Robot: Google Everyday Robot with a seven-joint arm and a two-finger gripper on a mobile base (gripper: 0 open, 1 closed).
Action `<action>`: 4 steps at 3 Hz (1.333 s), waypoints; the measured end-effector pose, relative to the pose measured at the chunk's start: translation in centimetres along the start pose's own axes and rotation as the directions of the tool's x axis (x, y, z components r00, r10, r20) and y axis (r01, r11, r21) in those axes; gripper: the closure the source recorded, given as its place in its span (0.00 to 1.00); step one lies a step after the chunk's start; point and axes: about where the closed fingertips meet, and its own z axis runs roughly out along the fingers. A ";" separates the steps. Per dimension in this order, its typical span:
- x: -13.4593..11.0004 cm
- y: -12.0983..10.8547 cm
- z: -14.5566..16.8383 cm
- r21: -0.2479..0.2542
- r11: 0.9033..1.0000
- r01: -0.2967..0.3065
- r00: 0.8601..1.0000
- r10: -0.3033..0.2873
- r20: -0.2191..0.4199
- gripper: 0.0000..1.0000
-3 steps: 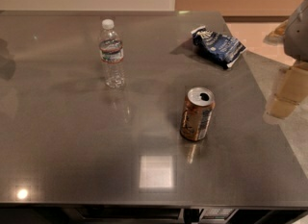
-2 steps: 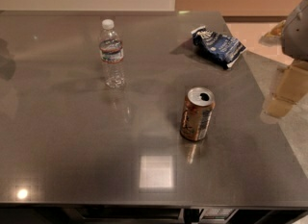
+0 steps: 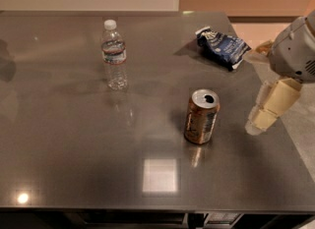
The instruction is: Knock orange can over
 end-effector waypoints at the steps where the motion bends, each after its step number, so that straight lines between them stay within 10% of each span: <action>1: -0.7 -0.1 2.0 -0.019 1.000 0.002 0.996 -0.001 0.084 0.00; 4: -3.1 0.8 5.8 -0.083 0.997 0.008 0.967 0.014 0.253 0.00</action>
Offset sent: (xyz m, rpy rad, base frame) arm 0.0155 0.0367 -0.0392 0.2390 0.0201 0.0388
